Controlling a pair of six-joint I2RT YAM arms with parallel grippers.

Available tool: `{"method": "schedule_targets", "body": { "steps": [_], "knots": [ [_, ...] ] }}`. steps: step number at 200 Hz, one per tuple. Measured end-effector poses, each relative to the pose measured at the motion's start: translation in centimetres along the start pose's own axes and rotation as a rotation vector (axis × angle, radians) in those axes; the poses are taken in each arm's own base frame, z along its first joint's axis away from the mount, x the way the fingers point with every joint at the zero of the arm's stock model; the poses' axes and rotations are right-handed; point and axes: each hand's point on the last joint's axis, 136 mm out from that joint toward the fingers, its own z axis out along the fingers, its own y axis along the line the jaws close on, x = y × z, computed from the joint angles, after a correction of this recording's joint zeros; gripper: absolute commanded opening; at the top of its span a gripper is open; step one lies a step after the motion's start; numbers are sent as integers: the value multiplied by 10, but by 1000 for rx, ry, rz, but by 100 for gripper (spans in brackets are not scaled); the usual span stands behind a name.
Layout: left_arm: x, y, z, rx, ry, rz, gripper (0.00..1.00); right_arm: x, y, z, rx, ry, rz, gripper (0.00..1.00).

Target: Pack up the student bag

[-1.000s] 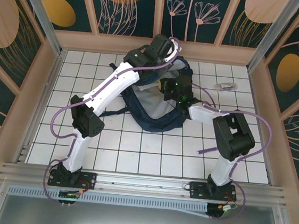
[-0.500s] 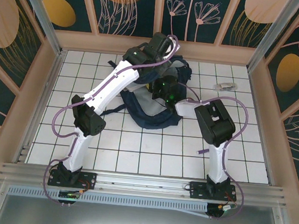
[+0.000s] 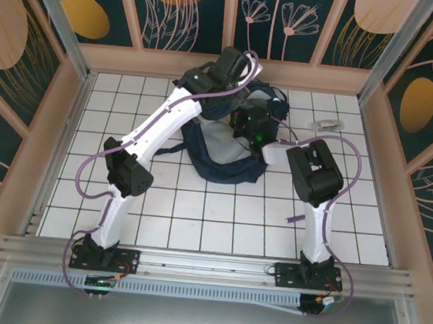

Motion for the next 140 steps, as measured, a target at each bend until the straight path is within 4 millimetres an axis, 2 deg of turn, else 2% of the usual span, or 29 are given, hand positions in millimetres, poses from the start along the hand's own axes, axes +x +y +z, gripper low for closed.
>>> {"method": "schedule_targets", "body": {
  "steps": [22,70,104,140],
  "knots": [
    [0,0,0,0,1,0,0,-7,1,-1,-4,-16,-5,0],
    [7,-13,5,28,18,12,0,-44,-10,-10,6,-104,11,0],
    [2,-22,5,74,-2,-10,0,-45,-3,-7,-14,-119,9,0],
    [1,-38,12,180,-25,-88,0,-45,3,12,-31,-130,7,5]
  ]
}}
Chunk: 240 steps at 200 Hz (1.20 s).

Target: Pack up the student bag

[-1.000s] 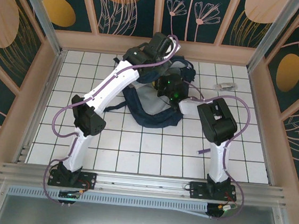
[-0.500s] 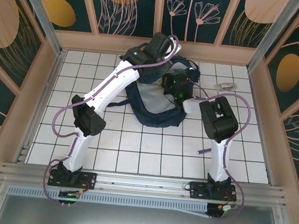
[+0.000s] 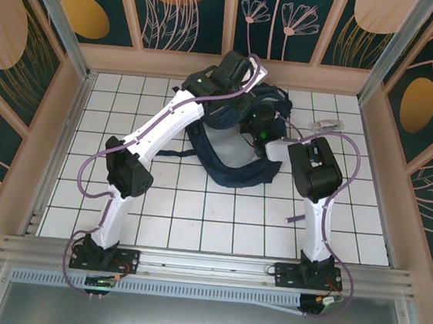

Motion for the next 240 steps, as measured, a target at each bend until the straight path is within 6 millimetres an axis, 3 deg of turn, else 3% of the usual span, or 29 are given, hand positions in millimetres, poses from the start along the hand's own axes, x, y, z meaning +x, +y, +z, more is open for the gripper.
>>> {"method": "schedule_targets", "body": {
  "steps": [21,64,86,125,193,218,240],
  "knots": [
    [3,-6,6,36,-5,-28,0,-1,-4,11,11,-6,-1,12],
    [0,-3,3,20,-27,-30,0,0,-17,13,57,6,-29,53],
    [-1,1,-1,-6,-33,-12,0,0,-23,4,80,28,-41,57],
    [-2,5,-2,-37,-36,26,0,-5,-21,-39,133,62,-48,60],
    [13,7,7,-47,-6,60,0,-9,16,-125,115,130,-97,59],
    [25,-2,6,17,5,95,0,-37,26,-163,115,93,-118,59],
    [49,-14,-1,93,36,143,0,-73,32,-193,132,33,-159,58]
  ]
}}
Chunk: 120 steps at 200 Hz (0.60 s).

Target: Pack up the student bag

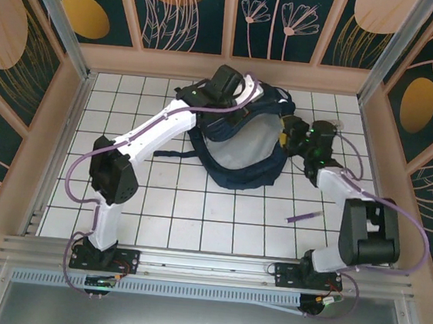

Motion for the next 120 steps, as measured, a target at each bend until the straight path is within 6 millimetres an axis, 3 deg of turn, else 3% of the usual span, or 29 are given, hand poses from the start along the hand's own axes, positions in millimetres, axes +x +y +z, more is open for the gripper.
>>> {"method": "schedule_targets", "body": {
  "steps": [9,20,39,45,60,73,96,120],
  "knots": [
    [11,-7,-2,31,10,19,13,-11,-1,-11,15,-22,-32,59],
    [21,-15,-5,65,17,31,47,-19,0,-23,29,-44,-74,59],
    [32,-25,-10,119,9,23,76,-27,1,-40,69,-68,-173,59],
    [32,-27,-12,129,-1,15,97,-30,1,-42,80,-70,-206,58],
    [26,-23,-21,137,-47,-27,99,-35,6,-44,108,-66,-295,56],
    [16,-7,-29,133,-100,-93,99,-37,13,-39,137,-42,-383,55],
    [6,56,-41,72,-215,-227,99,-35,22,-14,178,29,-545,53],
    [33,117,-28,-34,-226,-312,99,-21,-2,10,241,126,-635,53]
  ]
}}
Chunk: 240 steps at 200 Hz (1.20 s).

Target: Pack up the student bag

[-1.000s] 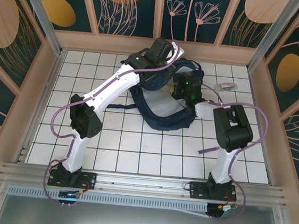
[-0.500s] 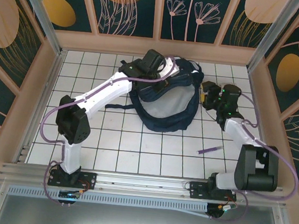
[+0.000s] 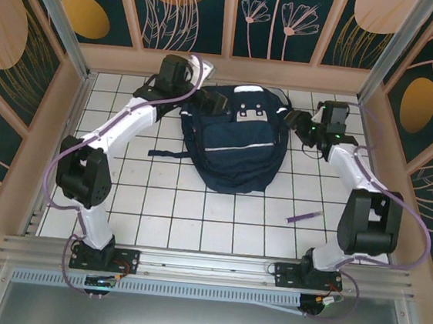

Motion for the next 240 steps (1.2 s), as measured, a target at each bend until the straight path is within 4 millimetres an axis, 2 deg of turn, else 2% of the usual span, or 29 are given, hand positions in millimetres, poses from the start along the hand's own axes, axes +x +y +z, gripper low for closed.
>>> {"method": "schedule_targets", "body": {
  "steps": [11,22,39,59,71,89,109,139,182,204,224,240],
  "knots": [
    [16,20,17,-41,23,-10,99,16,-10,15,27,62,-17,47],
    [38,30,37,-61,58,-6,99,30,-18,28,45,113,-26,36],
    [82,35,64,-72,135,4,98,49,-31,46,68,180,-31,22],
    [137,38,80,-80,243,9,91,58,-43,59,88,218,-34,16],
    [154,41,84,-88,277,14,86,58,-45,66,89,229,-35,15],
    [159,43,81,-108,280,14,81,56,-46,74,84,236,-35,14],
    [175,40,56,-139,281,-7,80,49,-40,84,58,225,-38,14],
    [205,13,0,-101,306,-65,77,35,-28,114,2,209,-45,14],
    [246,-16,-27,-12,412,-148,71,19,3,159,-71,176,-111,18],
    [243,-47,-37,70,421,-135,72,11,20,176,-108,154,-145,24],
    [233,-96,-40,222,428,-60,72,6,33,184,-154,131,-163,32],
    [213,-129,-43,350,405,-13,74,3,40,184,-185,121,-156,34]
  ]
}}
